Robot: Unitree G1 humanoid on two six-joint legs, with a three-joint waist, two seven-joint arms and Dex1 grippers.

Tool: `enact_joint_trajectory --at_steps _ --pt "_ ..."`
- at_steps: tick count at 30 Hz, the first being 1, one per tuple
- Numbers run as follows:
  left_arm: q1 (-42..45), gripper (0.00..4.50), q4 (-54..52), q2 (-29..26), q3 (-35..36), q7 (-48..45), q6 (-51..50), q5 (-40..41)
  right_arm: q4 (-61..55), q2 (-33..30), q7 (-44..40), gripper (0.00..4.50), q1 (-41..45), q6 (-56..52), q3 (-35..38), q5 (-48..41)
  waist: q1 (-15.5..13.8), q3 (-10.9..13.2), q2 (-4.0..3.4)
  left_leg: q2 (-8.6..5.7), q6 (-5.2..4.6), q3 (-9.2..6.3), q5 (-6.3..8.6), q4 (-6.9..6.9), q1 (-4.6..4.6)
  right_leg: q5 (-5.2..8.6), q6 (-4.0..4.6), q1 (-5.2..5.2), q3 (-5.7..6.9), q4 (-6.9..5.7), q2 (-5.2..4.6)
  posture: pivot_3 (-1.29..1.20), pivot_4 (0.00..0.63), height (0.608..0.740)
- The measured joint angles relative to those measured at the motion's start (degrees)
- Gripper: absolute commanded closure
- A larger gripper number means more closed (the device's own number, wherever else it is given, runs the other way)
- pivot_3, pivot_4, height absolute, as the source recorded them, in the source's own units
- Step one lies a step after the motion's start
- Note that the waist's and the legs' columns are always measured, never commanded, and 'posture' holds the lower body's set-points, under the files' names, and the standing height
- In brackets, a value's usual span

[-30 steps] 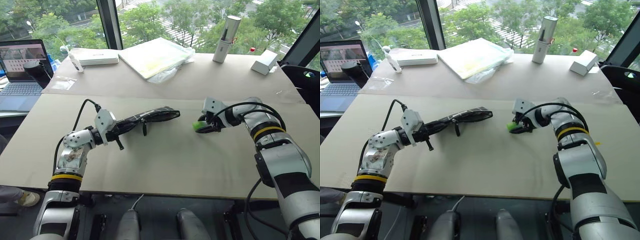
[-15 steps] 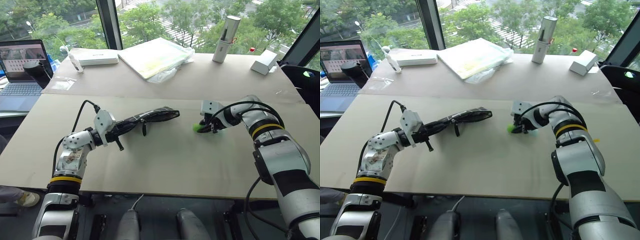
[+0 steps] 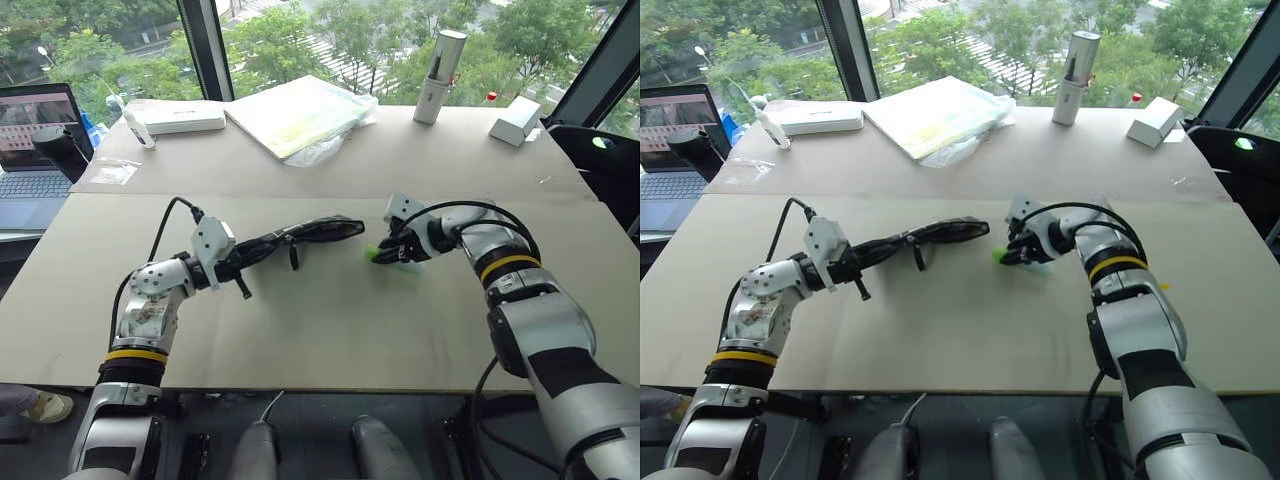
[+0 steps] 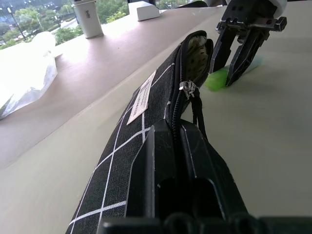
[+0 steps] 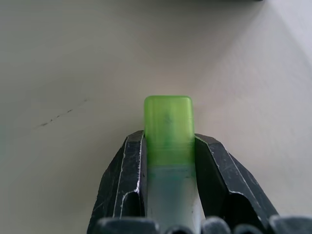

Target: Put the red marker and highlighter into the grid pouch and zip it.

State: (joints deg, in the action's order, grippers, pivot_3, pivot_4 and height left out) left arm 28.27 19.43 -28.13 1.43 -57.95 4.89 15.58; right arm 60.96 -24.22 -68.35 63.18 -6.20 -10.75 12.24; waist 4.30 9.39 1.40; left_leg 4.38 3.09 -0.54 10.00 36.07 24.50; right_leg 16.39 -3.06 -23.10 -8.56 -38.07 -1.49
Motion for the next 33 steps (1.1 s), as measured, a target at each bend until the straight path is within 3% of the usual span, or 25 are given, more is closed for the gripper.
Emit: enact_joint_trajectory --at_steps 5,10,12,19,33 --pt "1.0 4.50 1.6 0.5 -0.4 -0.6 0.0 0.0 -21.4 0.4 3.4 3.51 -11.3 -6.9 0.5 -0.5 0.0 0.0 0.02 0.00 0.00 -0.03 0.00 -0.02 -0.08 0.00 0.00 0.04 0.00 -0.02 0.02 0.00 0.150 0.739" --pt "2.7 4.50 2.9 1.0 -0.6 -1.2 0.2 0.0 -26.7 -0.1 5.6 3.51 -13.5 -12.1 2.5 -2.7 -0.2 0.0 0.03 0.00 0.00 -0.03 0.00 -0.01 -0.08 0.00 0.00 0.04 0.00 -0.01 0.03 0.00 0.150 0.739" --pt "3.1 4.50 3.4 1.1 -0.6 -1.4 0.3 0.0 -28.2 -1.1 5.3 2.50 -14.4 -13.1 2.8 -4.6 -0.3 0.0 0.03 0.00 0.00 -0.03 0.00 -0.01 -0.04 0.00 -0.01 0.03 0.00 0.02 0.02 0.00 0.150 0.739" --pt "3.2 4.50 4.1 1.3 -0.6 -1.5 0.5 -0.1 -32.4 -2.7 4.2 0.22 -18.3 -15.8 2.4 -7.1 -0.5 0.0 0.02 -0.01 0.00 -0.03 0.00 0.08 0.10 0.00 -0.01 -0.04 0.00 0.02 0.02 0.00 0.150 0.739" --pt "3.1 4.50 4.1 1.2 -0.4 -1.5 1.1 -0.1 -32.3 -13.3 2.8 0.22 -19.3 -17.0 5.5 -11.7 -0.9 0.0 0.03 -0.01 0.00 -0.02 0.00 0.06 0.11 0.01 -0.01 -0.04 0.00 0.06 0.02 0.00 0.150 0.739"
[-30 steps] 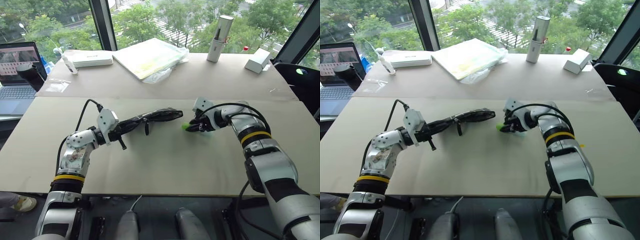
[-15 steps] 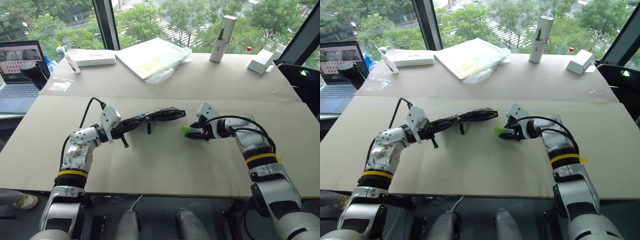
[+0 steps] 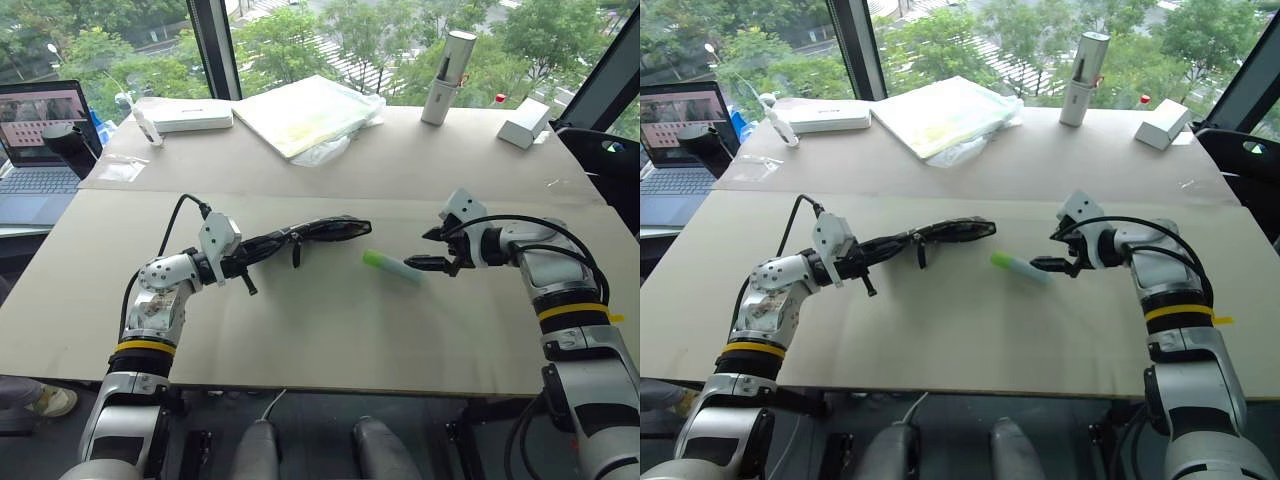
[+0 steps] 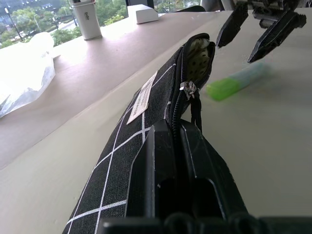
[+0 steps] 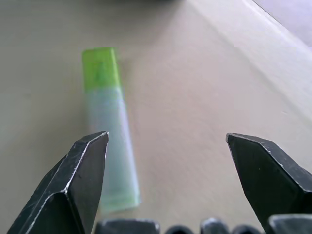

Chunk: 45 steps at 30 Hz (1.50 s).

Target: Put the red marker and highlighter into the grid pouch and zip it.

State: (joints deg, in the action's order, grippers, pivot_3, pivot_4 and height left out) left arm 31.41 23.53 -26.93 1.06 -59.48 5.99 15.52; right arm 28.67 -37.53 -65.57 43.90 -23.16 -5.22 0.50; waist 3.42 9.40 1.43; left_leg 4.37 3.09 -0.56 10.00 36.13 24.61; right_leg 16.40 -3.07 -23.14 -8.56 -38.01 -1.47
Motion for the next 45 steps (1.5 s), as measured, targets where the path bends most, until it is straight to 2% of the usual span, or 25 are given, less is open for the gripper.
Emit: enact_joint_trajectory --at_steps 4,12,13,16,17,21,22,27,31,36,40,45 --pt "0.0 4.50 0.0 0.0 0.0 0.0 0.0 0.0 -0.8 1.0 -0.2 0.22 -3.4 -0.7 -0.7 -1.8 0.2 0.0 0.00 -0.01 0.00 0.00 0.00 0.02 0.01 0.00 0.00 0.00 -0.01 -0.01 -0.01 0.00 0.150 0.739" --pt "0.0 4.50 0.0 -0.1 0.0 0.0 0.0 0.0 -3.0 2.2 0.9 0.22 -3.6 -2.5 -1.2 -2.9 0.2 0.0 0.00 -0.01 0.00 0.00 0.00 0.02 0.01 0.00 0.00 0.00 -0.01 0.00 -0.01 0.00 0.150 0.739" --pt "-0.1 4.50 0.0 -0.1 0.0 0.0 0.0 0.0 -3.0 2.2 1.2 0.73 -3.8 -2.5 -1.3 -2.9 0.1 0.0 0.00 -0.01 0.00 0.00 0.00 0.03 0.01 0.00 0.00 0.00 -0.01 0.00 -0.01 0.00 0.150 0.739" --pt "-0.2 4.50 0.0 -0.3 0.1 0.1 0.0 0.0 -2.8 2.3 2.5 1.56 -3.8 -2.6 -1.4 -2.9 0.0 0.0 0.00 0.00 0.00 0.00 0.00 0.03 0.01 0.00 0.00 0.00 -0.01 -0.01 -0.01 0.00 0.150 0.739" --pt "-0.2 4.50 0.0 -0.3 0.1 0.1 0.0 0.0 -2.8 2.3 2.5 2.01 -3.8 -2.6 -1.4 -2.9 0.0 0.0 0.00 0.00 0.00 0.00 0.00 0.03 0.01 0.00 0.00 0.01 -0.01 -0.01 0.00 0.00 0.150 0.739" --pt "-0.2 4.50 0.0 -0.5 0.1 0.0 0.0 0.0 -3.7 2.2 2.5 3.31 -4.5 -2.5 -1.5 -2.9 0.0 0.0 0.00 0.00 0.00 0.00 0.00 0.03 0.01 0.00 0.00 0.01 -0.01 -0.01 -0.01 0.00 0.150 0.739" --pt "-0.2 4.50 0.0 -0.6 0.0 0.0 0.0 0.0 -4.0 2.1 2.5 3.46 -4.7 -2.5 -1.5 -3.0 0.0 0.0 0.00 0.00 0.00 0.00 0.00 0.03 0.01 0.00 0.00 0.01 -0.01 -0.01 0.00 0.00 0.150 0.739" --pt "-0.3 4.50 0.0 -1.0 -0.1 -0.3 0.1 -0.9 -7.0 1.6 4.7 3.46 -7.6 -2.3 -0.2 -4.1 -0.3 0.0 0.00 0.00 0.00 0.00 0.00 0.05 0.01 0.00 0.00 0.02 0.00 0.00 -0.01 0.00 0.150 0.739" --pt "-0.6 4.50 0.0 -1.0 -0.4 -0.8 0.1 -1.0 -12.3 -0.7 5.4 3.46 -12.2 -0.6 4.9 -7.3 -1.1 0.0 -0.02 -0.02 0.00 0.00 0.00 0.07 0.06 0.01 -0.01 0.00 -0.01 0.01 -0.03 0.00 0.150 0.739" --pt "-0.6 4.50 0.1 -1.1 -0.6 -1.3 0.1 -1.5 -27.5 -7.2 0.7 3.46 -16.6 0.0 9.8 -13.7 -0.9 0.0 -0.02 -0.01 0.00 -0.01 0.00 0.05 0.03 0.02 -0.03 0.01 -0.01 0.00 0.00 0.00 0.150 0.739" --pt "-0.2 4.50 0.4 -0.9 -0.9 -1.9 0.1 -1.9 -33.1 -7.6 0.8 3.46 -16.7 -1.0 8.8 -15.1 -0.8 0.0 -0.02 -0.01 0.00 -0.01 0.00 0.06 0.02 0.02 -0.03 0.01 -0.01 -0.01 -0.01 0.00 0.150 0.739" --pt "0.2 4.50 1.3 -0.5 -1.0 -2.0 0.2 -1.9 -33.1 -6.5 4.1 3.46 -12.8 -1.9 1.8 -10.6 -0.8 0.0 -0.01 -0.01 0.00 0.00 0.00 0.09 0.04 0.02 -0.03 -0.01 -0.01 -0.01 -0.01 0.00 0.150 0.739"
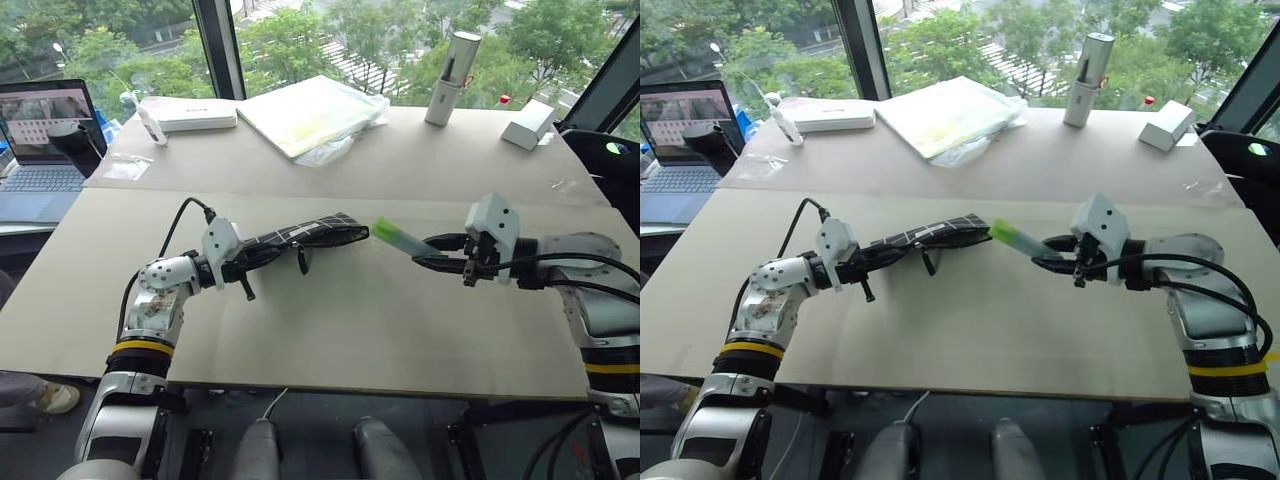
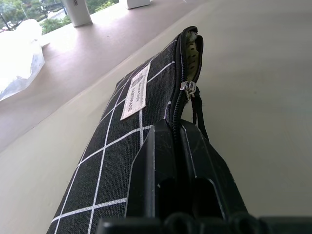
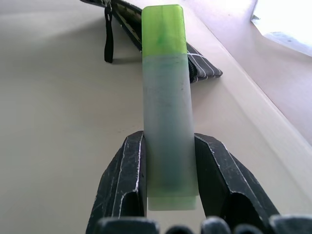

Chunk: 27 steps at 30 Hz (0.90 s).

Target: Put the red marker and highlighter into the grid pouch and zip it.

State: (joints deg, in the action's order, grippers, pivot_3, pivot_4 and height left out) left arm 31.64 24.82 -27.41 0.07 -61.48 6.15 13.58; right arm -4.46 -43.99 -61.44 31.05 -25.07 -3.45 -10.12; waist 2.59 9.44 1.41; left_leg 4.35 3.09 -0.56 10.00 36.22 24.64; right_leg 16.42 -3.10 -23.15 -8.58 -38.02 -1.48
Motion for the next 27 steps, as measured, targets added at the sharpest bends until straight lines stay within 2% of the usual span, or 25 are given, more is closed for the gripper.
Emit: enact_joint_trajectory --at_steps 5,20,27 --pt "0.6 4.50 0.2 0.6 -0.3 0.0 0.1 0.0 4.8 3.4 4.0 3.46 5.2 -0.9 -7.1 5.5 -0.2 0.0 0.00 0.00 0.00 0.00 0.00 -0.01 0.04 0.00 0.00 -0.02 0.01 0.03 -0.01 0.00 0.150 0.739" --pt "0.7 4.50 1.1 0.6 -1.3 -0.5 2.2 -1.9 13.5 5.4 5.1 3.46 12.1 2.2 -14.7 14.3 -0.2 0.0 0.00 0.00 0.00 0.00 0.00 -0.01 0.05 0.00 0.01 -0.05 0.01 0.01 0.00 0.00 0.150 0.739" --pt "1.5 4.50 3.0 0.7 -1.5 -1.0 3.8 -2.4 14.5 11.7 5.1 3.46 16.2 3.0 -19.6 18.2 -0.1 0.0 0.00 0.00 0.00 0.00 0.00 -0.02 0.06 -0.01 0.01 -0.08 0.01 0.00 0.00 0.00 0.150 0.739"
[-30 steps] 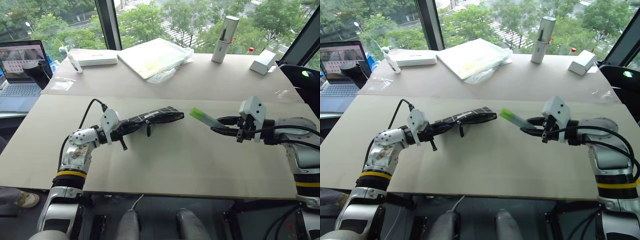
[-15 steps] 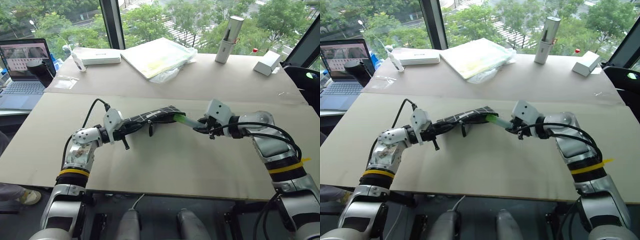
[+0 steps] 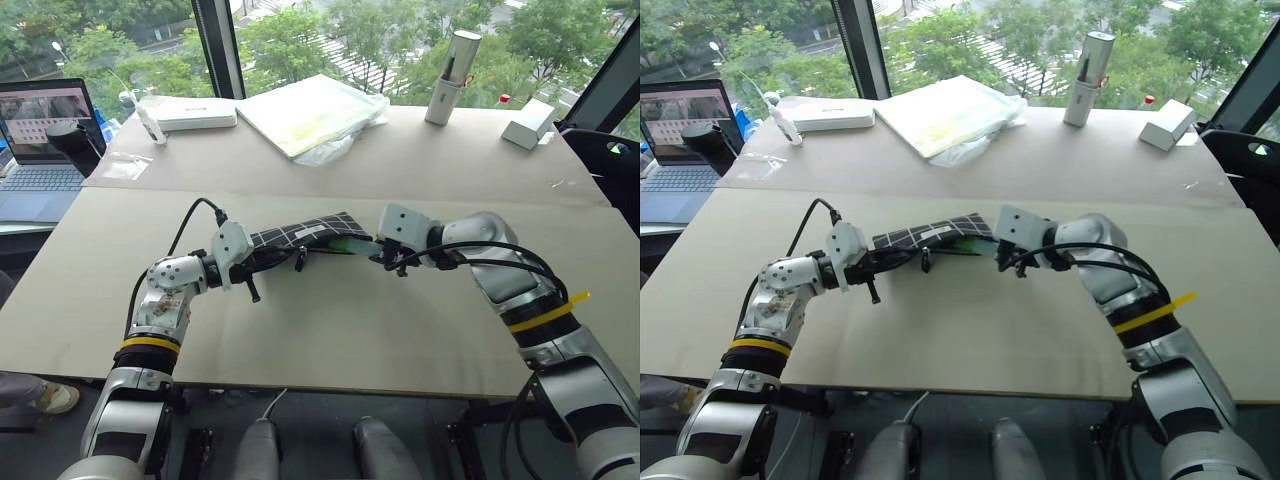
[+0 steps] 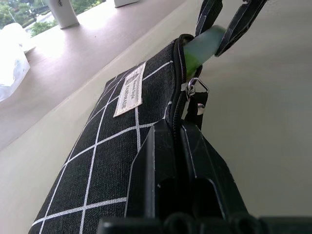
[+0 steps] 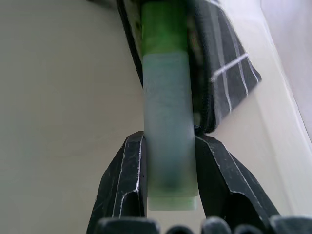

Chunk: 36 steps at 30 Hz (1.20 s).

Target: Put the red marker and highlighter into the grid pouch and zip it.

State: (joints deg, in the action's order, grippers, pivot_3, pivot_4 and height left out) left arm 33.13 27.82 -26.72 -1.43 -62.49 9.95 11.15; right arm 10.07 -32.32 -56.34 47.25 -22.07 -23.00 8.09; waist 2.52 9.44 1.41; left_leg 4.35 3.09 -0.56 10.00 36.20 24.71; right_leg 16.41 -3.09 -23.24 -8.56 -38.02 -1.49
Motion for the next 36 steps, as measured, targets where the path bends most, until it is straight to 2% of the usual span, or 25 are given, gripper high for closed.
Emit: enact_joint_trajectory --at_steps 6,12,14,16,18,22,25,27,28,30,32,34,36 --pt "0.5 4.50 0.6 0.3 0.0 -0.2 0.3 0.0 2.5 6.7 2.8 3.46 4.2 2.6 -4.5 4.9 0.0 0.0 0.00 0.01 0.00 0.00 0.00 -0.01 0.00 0.00 0.00 -0.02 0.01 -0.03 0.00 0.00 0.150 0.739" --pt "0.5 4.50 1.6 0.2 0.0 -0.2 0.5 -0.3 6.9 10.0 6.5 3.46 6.2 6.9 -7.4 10.0 -0.1 0.0 0.00 0.01 0.00 0.00 0.00 0.01 0.03 0.00 0.00 -0.02 0.03 -0.03 0.00 0.00 0.150 0.739" --pt "0.5 4.50 1.6 0.2 0.0 -0.2 1.0 -0.3 8.6 10.8 7.8 2.47 6.5 9.3 -7.5 11.1 -0.1 0.0 0.00 0.01 0.00 0.00 0.00 0.00 0.02 0.00 0.01 -0.03 0.03 -0.02 0.00 0.00 0.150 0.739" --pt "0.5 4.50 1.6 0.2 0.0 -0.2 1.2 -0.3 9.7 10.8 8.2 1.95 6.5 12.3 -7.5 11.3 -0.1 0.0 0.00 0.01 0.00 0.00 0.00 0.00 0.03 0.00 0.01 -0.03 0.03 -0.02 -0.01 0.00 0.150 0.739" --pt "0.5 4.50 1.6 0.2 0.0 -0.2 1.3 -0.2 9.9 10.7 8.2 1.21 6.5 14.0 -7.2 11.2 -0.1 0.0 0.00 0.01 0.00 0.00 0.00 0.00 0.03 -0.01 0.01 -0.03 0.03 -0.03 0.00 0.00 0.150 0.739" --pt "0.5 4.50 1.1 0.3 0.1 0.1 1.4 -0.1 9.8 9.5 7.6 1.21 6.1 14.2 -4.3 9.1 -0.1 0.0 0.00 0.01 0.00 -0.01 0.00 0.00 0.03 -0.01 0.01 -0.01 0.03 -0.03 -0.01 0.00 0.150 0.739" --pt "0.3 4.50 0.7 0.2 0.2 0.4 1.3 0.0 9.4 7.4 6.2 1.21 4.7 14.2 0.5 5.2 -0.2 0.0 0.00 0.01 0.00 -0.01 0.00 0.00 0.03 -0.01 0.01 0.00 0.03 -0.01 -0.01 0.00 0.150 0.739" --pt "-0.3 4.50 0.2 0.2 0.2 0.5 1.3 0.1 4.1 4.4 0.6 1.21 0.3 13.8 6.6 -3.4 -0.4 0.0 0.01 0.01 -0.01 -0.07 0.01 -0.02 0.03 0.00 0.01 0.07 0.07 0.04 -0.01 0.00 0.150 0.739" --pt "-0.5 4.50 0.0 0.3 0.2 0.5 1.3 0.1 -1.4 2.6 -4.2 1.21 -3.7 8.8 11.7 -12.5 -0.5 0.0 0.01 0.00 -0.01 -0.08 0.01 -0.08 0.07 0.00 0.01 0.06 0.07 0.07 -0.01 0.00 0.150 0.739" --pt "-1.2 4.50 -0.1 0.1 0.4 0.6 1.2 0.2 -8.7 0.5 -9.7 1.21 -8.9 1.0 18.4 -24.8 -0.6 0.0 0.01 0.00 -0.02 -0.13 0.01 -0.05 0.08 -0.01 0.01 0.11 0.08 0.08 -0.01 0.00 0.150 0.739" --pt "-1.6 4.50 -0.3 0.2 0.3 0.7 1.1 0.1 -14.6 -0.3 -11.1 1.21 -12.4 -7.6 24.3 -35.5 -0.3 0.0 0.01 0.01 -0.02 -0.13 0.01 -0.01 0.05 -0.01 0.01 0.10 0.07 0.03 0.00 0.00 0.150 0.739" --pt "-1.8 4.50 -1.0 0.3 0.3 0.8 1.1 0.1 -18.7 -1.6 -10.9 1.21 -15.5 -12.2 26.4 -40.1 0.0 0.0 0.02 0.01 -0.02 -0.17 0.01 -0.01 -0.04 -0.01 0.01 0.14 0.08 -0.02 0.03 0.00 0.150 0.739" --pt "-1.9 4.50 -1.5 0.4 0.3 1.2 1.0 0.2 -21.6 -2.4 -9.0 1.21 -20.5 -14.4 24.6 -40.0 0.1 0.0 0.02 0.01 -0.02 -0.19 0.01 -0.01 -0.11 0.01 0.00 0.18 0.08 -0.03 0.05 0.00 0.150 0.739"
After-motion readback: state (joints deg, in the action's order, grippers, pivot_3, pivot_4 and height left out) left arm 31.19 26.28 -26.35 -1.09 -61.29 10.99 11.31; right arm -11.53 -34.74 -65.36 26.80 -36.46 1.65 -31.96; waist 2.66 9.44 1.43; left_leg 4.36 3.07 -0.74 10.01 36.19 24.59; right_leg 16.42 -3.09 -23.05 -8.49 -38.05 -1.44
